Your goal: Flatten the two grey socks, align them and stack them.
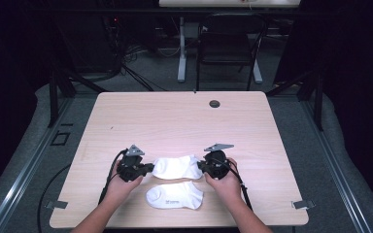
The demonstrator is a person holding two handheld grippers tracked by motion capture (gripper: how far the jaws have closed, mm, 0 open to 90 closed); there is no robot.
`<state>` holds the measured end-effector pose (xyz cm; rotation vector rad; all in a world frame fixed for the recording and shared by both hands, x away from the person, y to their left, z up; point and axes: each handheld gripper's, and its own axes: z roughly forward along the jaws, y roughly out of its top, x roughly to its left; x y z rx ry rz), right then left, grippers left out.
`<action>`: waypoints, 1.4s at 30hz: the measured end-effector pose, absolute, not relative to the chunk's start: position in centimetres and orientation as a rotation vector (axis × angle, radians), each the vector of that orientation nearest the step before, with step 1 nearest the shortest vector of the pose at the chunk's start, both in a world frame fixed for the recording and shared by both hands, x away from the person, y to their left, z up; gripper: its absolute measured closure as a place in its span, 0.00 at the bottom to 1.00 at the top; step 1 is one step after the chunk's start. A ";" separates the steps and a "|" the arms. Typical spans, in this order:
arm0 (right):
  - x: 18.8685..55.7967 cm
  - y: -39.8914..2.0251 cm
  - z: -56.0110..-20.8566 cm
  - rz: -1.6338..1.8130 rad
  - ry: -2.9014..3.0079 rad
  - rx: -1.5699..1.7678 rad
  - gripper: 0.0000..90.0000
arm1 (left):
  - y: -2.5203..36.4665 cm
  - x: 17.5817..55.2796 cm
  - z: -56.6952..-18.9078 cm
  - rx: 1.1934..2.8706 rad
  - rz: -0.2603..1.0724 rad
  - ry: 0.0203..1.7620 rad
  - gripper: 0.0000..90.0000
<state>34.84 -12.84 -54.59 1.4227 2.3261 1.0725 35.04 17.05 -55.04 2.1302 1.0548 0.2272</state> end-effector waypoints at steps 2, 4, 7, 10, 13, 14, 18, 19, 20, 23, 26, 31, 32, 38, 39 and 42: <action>34.6 -12.9 -54.4 1.078 2.331 1.418 0.96 | 17.2 34.7 -55.0 2.129 0.228 1.047 0.99; 34.2 -12.8 -54.2 1.081 2.334 1.406 0.96 | 17.4 34.4 -54.9 2.126 0.223 1.044 0.99; 33.6 -12.6 -53.9 1.082 2.345 1.387 0.96 | 17.8 33.8 -54.8 2.114 0.214 1.046 0.99; 33.1 -12.6 -53.6 1.096 2.344 1.373 0.96 | 18.0 33.3 -54.6 2.103 0.203 1.044 0.99; 32.4 -12.6 -53.3 1.113 2.352 1.376 0.96 | 18.2 32.6 -54.4 2.094 0.192 1.039 0.99; 32.2 -12.6 -53.3 1.114 2.358 1.372 0.96 | 18.3 32.4 -54.4 2.089 0.190 1.038 0.99; 31.2 -12.6 -53.2 1.125 2.368 1.359 0.96 | 18.4 31.5 -54.2 2.079 0.181 1.030 0.99; 31.0 -12.7 -53.1 1.126 2.371 1.359 0.96 | 18.5 31.2 -54.1 2.074 0.171 1.029 0.99; 30.7 -12.7 -53.1 1.135 2.368 1.358 0.96 | 18.5 31.0 -54.0 2.072 0.167 1.025 0.99; 29.9 -12.8 -53.0 1.146 2.366 1.355 0.96 | 18.6 30.3 -53.8 2.065 0.162 1.017 0.99; 29.0 -12.9 -52.9 1.136 2.371 1.335 0.96 | 18.6 29.5 -53.7 2.059 0.161 1.016 0.99; 27.7 -13.1 -52.9 1.145 2.367 1.328 0.96 | 18.7 28.5 -53.5 2.055 0.161 1.014 0.99; 27.4 -13.1 -52.9 1.147 2.365 1.328 0.96 | 18.7 28.2 -53.5 2.053 0.157 1.013 0.99; 26.5 -13.1 -53.2 1.140 2.381 1.311 0.96 | 18.4 27.3 -53.5 2.061 0.166 0.998 0.99; 26.5 -13.0 -53.3 1.145 2.377 1.312 0.96 | 18.4 27.3 -53.5 2.067 0.167 0.995 0.99; 26.4 -12.9 -53.5 1.147 2.383 1.310 0.96 | 18.3 27.1 -53.6 2.077 0.176 0.992 0.99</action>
